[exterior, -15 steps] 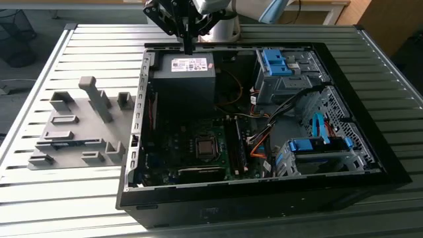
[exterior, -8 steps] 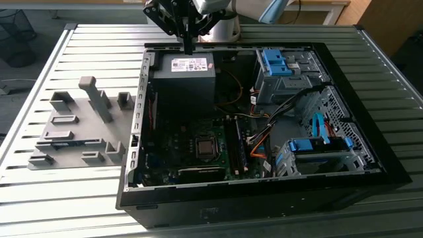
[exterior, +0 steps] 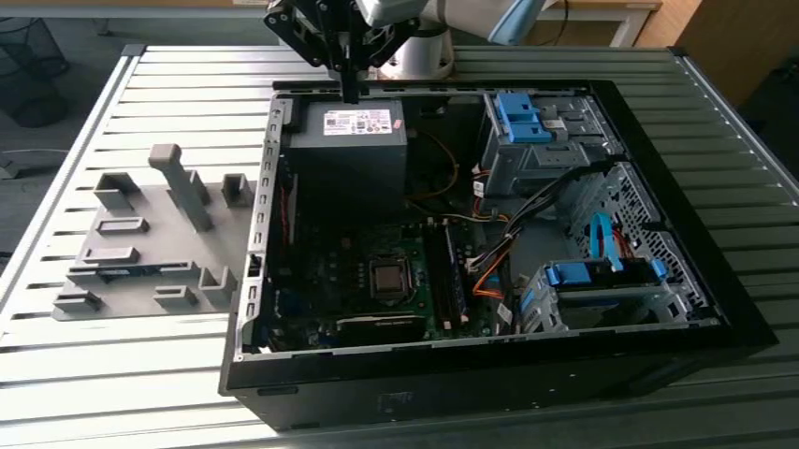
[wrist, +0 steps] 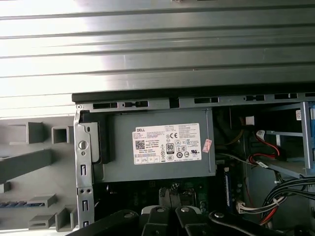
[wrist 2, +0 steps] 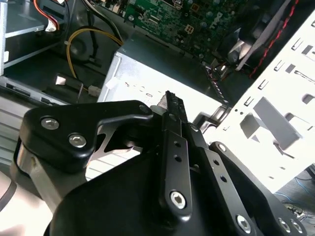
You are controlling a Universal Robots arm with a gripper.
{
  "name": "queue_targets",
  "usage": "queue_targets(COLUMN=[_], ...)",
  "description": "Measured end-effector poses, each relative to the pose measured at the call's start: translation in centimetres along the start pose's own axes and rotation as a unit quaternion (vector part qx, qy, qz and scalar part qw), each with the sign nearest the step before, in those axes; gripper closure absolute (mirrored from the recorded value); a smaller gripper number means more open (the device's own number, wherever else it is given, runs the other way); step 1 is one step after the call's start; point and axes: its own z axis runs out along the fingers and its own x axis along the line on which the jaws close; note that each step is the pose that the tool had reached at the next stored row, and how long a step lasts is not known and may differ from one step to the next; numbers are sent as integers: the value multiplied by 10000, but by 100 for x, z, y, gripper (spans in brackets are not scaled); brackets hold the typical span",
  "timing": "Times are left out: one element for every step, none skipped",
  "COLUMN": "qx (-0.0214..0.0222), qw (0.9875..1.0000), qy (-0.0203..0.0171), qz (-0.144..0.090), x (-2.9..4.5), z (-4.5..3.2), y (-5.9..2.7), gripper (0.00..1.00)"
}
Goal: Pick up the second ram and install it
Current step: 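Reach for the second ram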
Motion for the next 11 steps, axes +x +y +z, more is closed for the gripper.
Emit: queue_targets(qx=[0, 0, 0, 0, 0, 0, 0, 0, 0, 0, 0], qw=[10000, 10000, 10000, 10000, 10000, 10000, 10000, 10000, 10000, 10000, 10000], qy=[0, 0, 0, 0, 0, 0, 0, 0, 0, 0, 0], qz=[0, 0, 0, 1, 0, 0, 0, 0, 0, 0, 0], x=[16, 32, 46, 59, 74, 90, 102, 113, 123, 133, 142], z=[-1, -1, -1, -1, -2, -2, -3, -3, -3, -4, -4], y=[-1, -2, -3, -4, -6, -7, -8, -8, -9, -10, -11], gripper=[89, 89, 89, 89, 89, 89, 89, 89, 89, 89, 89])
